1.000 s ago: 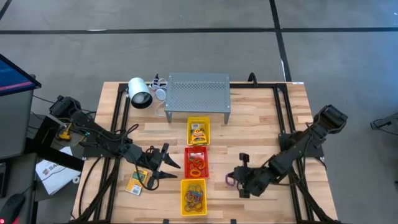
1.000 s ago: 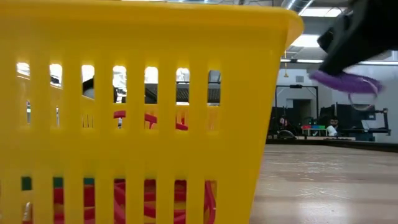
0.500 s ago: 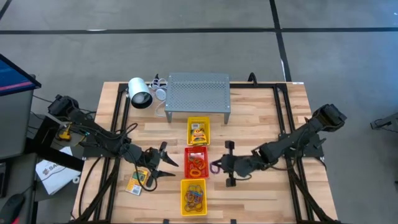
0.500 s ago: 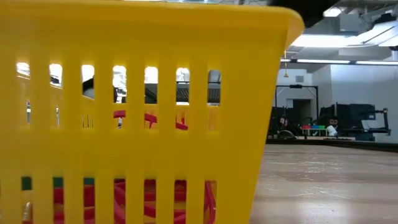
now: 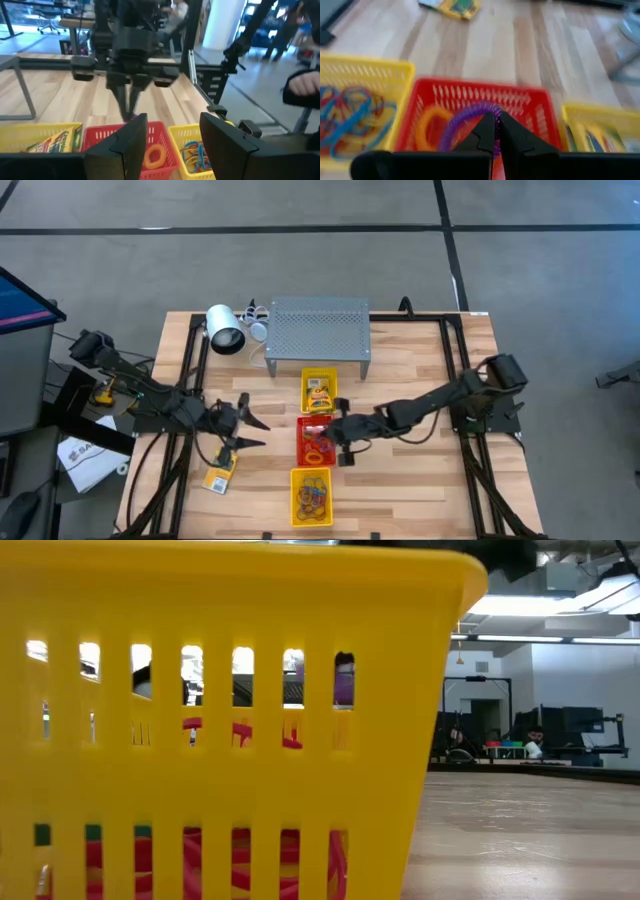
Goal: Pick & Place Office Desk Supplies
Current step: Put the purple spring rubber band into the red bin
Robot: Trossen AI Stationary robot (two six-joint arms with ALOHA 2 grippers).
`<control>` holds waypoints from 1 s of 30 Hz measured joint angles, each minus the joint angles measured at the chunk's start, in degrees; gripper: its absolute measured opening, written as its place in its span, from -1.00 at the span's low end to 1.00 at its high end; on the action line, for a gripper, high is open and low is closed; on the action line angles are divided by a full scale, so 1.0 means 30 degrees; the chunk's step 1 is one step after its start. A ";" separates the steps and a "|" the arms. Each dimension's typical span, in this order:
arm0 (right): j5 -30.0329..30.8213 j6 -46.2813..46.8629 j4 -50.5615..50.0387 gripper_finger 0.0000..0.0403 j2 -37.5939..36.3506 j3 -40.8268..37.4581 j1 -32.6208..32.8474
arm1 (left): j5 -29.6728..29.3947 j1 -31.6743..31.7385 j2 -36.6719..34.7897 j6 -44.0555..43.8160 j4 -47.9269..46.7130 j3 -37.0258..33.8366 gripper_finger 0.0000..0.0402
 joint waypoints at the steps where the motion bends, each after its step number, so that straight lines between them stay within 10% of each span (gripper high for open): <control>1: -0.0225 -0.0198 0.0119 -0.97 0.0278 0.0335 -0.0070 | 0.0000 0.0000 -0.0465 -0.0119 0.0218 -0.0444 -0.11; 30: -0.1088 0.0030 -0.2043 -0.74 0.3548 0.2700 -0.0566 | 0.0211 -0.0015 -0.1578 -0.0324 0.2012 -0.2002 -0.11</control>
